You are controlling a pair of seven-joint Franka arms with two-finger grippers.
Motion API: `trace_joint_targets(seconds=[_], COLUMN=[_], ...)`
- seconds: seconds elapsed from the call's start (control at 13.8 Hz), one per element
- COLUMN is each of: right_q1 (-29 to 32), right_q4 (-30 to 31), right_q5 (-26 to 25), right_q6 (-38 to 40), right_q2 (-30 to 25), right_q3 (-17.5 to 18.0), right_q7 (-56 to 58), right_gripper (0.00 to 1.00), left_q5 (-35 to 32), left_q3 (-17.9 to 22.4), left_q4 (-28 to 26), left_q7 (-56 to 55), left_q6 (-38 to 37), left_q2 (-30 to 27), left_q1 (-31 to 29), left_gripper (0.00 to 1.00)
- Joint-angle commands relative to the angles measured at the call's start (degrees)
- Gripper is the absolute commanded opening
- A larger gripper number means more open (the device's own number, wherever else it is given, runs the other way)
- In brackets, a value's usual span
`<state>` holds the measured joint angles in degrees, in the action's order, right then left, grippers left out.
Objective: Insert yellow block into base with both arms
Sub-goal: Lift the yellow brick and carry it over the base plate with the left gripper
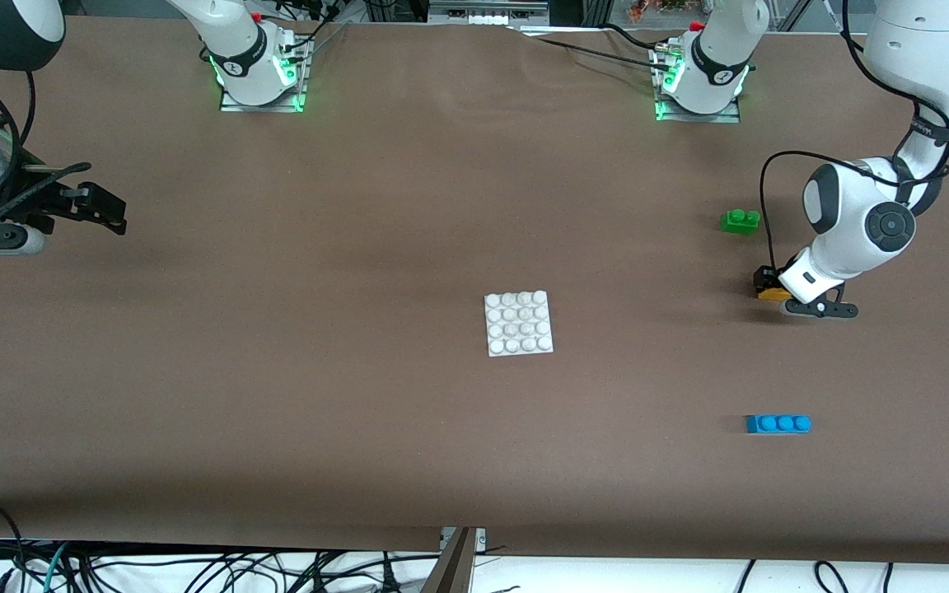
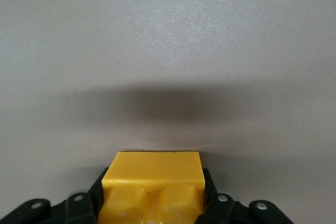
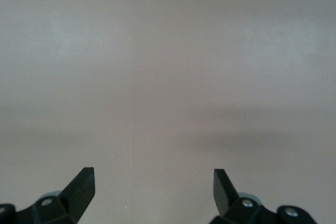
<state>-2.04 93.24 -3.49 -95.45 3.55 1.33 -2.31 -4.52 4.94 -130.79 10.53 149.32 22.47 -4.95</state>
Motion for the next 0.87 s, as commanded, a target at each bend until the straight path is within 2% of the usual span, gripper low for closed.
trace_joint_targets(seconds=[0.0, 0.07, 0.15, 0.29, 0.44, 0.58, 0.8], right_q1=[-0.1, -0.1, -0.1, -0.2, -0.1, -0.2, -0.1], right_q4=[-1.5, -1.8, -1.8, -1.8, -1.8, -1.8, -1.8], right_q5=[-0.7, -0.7, -0.6, -0.6, -0.5, -0.5, -0.5], right_q6=[1.0, 1.0, 1.0, 1.0, 1.0, 1.1, 0.9], right_q2=[0.3, 0.3, 0.4, 0.3, 0.4, 0.3, 0.4], right_q3=[0.3, 0.3, 0.3, 0.3, 0.3, 0.3, 0.3], right_q7=[-0.2, -0.2, 0.2, -0.2, -0.2, -0.4, -0.2], right_gripper=[1.0, 1.0, 1.0, 1.0, 1.0, 1.0, 1.0], left_q5=[-1.0, -0.6, -0.2, -0.2, -0.3, -0.3, -0.1], left_q3=[-0.9, -1.7, -4.4, -10.4, -18.7, -22.3, -22.4], left_q4=[0.3, 1.7, 4.1, 13.1, 23.2, 30.7, 39.6], left_q7=[-0.2, -0.3, -1.4, -10.0, -22.3, -33.0, -40.7], left_q6=[-4.0, -8.3, -13.9, -27.3, -38.0, -40.7, -40.7], left_q2=[-3.4, -5.3, -6.9, -7.5, -5.4, -1.2, 4.7], left_q1=[-0.1, 0.6, 1.0, 1.0, 1.9, 4.9, 12.0], left_gripper=[0.15, 0.15, 0.15, 0.15, 0.15, 0.14, 0.13])
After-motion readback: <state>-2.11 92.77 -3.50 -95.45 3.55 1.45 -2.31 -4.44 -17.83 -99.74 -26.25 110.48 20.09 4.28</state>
